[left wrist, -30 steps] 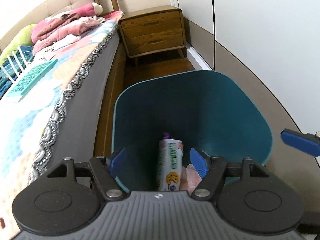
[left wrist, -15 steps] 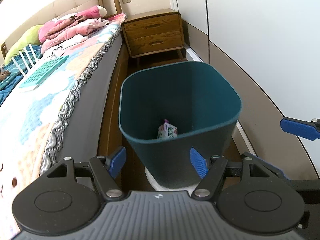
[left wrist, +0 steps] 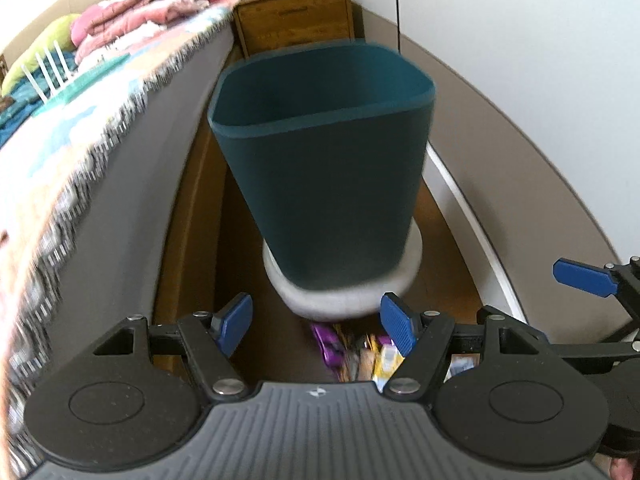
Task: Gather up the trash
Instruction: 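Lower both tools back down to the trash pile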
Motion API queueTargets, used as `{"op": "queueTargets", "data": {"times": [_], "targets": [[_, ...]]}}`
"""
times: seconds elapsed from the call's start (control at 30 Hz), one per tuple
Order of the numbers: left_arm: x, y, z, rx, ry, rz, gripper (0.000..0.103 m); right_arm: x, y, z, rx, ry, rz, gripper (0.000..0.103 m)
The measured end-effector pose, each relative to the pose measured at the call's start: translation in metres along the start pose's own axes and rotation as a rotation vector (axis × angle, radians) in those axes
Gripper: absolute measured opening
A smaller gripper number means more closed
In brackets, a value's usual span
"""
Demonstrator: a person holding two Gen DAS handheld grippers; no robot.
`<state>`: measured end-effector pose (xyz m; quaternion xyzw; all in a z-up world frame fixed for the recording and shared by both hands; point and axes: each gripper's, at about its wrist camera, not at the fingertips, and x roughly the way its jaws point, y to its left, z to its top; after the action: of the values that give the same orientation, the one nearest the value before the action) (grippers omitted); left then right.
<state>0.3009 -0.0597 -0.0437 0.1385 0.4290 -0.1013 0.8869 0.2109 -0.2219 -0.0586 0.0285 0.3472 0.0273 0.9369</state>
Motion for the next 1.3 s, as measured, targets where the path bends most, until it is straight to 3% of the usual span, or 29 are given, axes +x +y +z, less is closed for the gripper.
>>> {"op": "queueTargets", "data": {"times": [0.17, 0.3, 0.43, 0.57, 0.73, 0.97, 1.1, 1.2, 1.3], "targets": [[0.019, -0.009, -0.036, 0.0, 0.045, 0.008, 0.07, 0.011, -0.006, -0.046, -0.001, 0.064, 0.008, 0.092], [0.038, -0.012, -0.062, -0.004, 0.095, -0.005, 0.076, 0.025, -0.006, -0.08, -0.023, 0.135, 0.011, 0.095], [0.06, -0.015, -0.088, -0.014, 0.149, -0.016, 0.076, 0.046, -0.001, -0.125, -0.044, 0.229, 0.031, 0.096], [0.087, -0.015, -0.114, -0.015, 0.216, -0.012, 0.076, 0.056, -0.003, -0.148, -0.061, 0.266, 0.033, 0.099], [0.122, -0.018, -0.144, -0.003, 0.303, 0.0, 0.076, 0.073, -0.006, -0.182, -0.074, 0.35, 0.078, 0.099], [0.165, -0.036, -0.209, 0.089, 0.51, -0.07, 0.076, 0.094, 0.018, -0.233, -0.218, 0.555, 0.16, 0.097], [0.188, -0.045, -0.249, 0.117, 0.642, -0.121, 0.076, 0.098, 0.022, -0.251, -0.24, 0.617, 0.187, 0.093], [0.201, -0.053, -0.275, 0.134, 0.68, -0.123, 0.076, 0.109, 0.024, -0.272, -0.252, 0.696, 0.208, 0.09], [0.209, -0.057, -0.29, 0.139, 0.709, -0.127, 0.076, 0.112, 0.026, -0.279, -0.254, 0.719, 0.211, 0.089]]}}
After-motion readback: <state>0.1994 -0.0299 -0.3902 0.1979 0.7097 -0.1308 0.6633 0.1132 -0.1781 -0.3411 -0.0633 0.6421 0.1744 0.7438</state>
